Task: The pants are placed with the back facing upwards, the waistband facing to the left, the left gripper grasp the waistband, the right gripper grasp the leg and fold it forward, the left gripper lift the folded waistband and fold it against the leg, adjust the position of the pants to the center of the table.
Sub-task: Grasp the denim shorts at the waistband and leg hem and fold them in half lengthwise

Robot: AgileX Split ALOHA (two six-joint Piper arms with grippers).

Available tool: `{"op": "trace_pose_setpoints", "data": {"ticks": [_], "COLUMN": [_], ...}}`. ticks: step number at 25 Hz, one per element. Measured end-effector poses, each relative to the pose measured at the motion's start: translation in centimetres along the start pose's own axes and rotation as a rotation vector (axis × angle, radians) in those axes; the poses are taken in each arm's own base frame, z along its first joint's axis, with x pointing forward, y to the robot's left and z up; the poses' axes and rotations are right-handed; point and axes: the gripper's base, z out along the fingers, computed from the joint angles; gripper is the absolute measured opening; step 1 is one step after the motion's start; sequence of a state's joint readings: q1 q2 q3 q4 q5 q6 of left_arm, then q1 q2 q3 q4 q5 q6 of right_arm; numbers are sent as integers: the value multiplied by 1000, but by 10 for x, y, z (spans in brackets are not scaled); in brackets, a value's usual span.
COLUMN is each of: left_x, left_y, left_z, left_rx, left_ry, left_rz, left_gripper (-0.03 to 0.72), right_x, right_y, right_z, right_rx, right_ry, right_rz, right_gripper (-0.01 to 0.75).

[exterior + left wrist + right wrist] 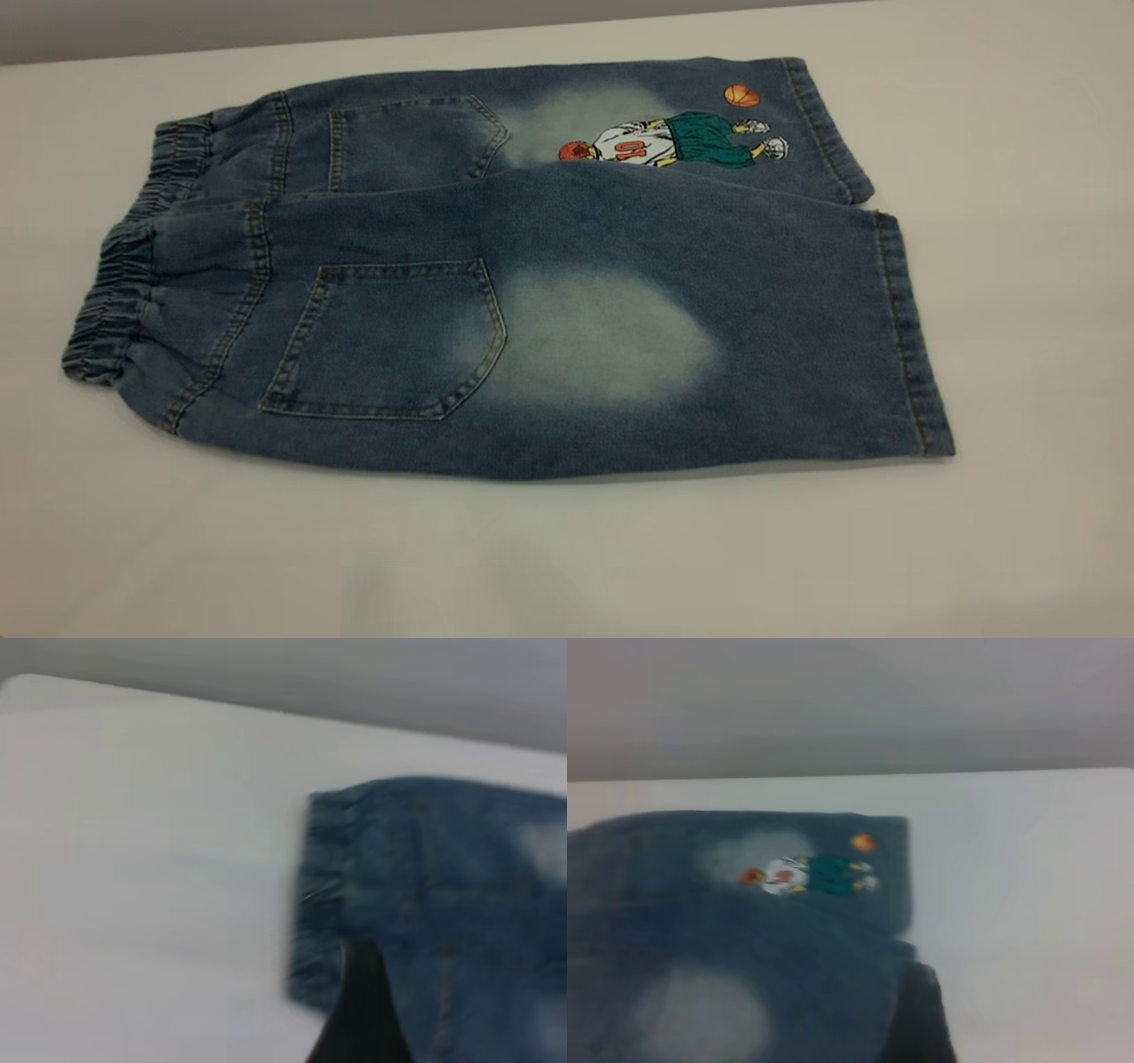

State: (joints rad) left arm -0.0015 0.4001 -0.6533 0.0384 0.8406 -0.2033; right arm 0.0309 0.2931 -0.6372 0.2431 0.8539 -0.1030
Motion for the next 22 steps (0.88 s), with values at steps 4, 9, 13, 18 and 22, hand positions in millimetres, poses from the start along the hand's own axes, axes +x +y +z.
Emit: {"op": "trace_pose_setpoints", "data": {"ticks": [4, 9, 13, 18, 22], "left_x": [-15, -23, -24, -21, -17], "left_y": [-11, -19, -19, -18, -17], "left_z": [36, 81, 115, 150, 170], "left_rx": [76, 115, 92, 64, 46], "left_ry": [39, 115, 154, 182, 201], "left_rz": [-78, -132, -142, -156, -164], "left_gripper": [499, 499, 499, 499, 499], "right_x": [-21, -29, -24, -6, 10], "right_y": [4, 5, 4, 5, 11], "right_z": [32, 85, 126, 170, 199], "right_rx": [-88, -198, -254, -365, -537], "right_ry": [77, 207, 324, 510, 616], "right_rz": [30, 130, 223, 272, 322], "right_gripper": [477, 477, 477, 477, 477]}}
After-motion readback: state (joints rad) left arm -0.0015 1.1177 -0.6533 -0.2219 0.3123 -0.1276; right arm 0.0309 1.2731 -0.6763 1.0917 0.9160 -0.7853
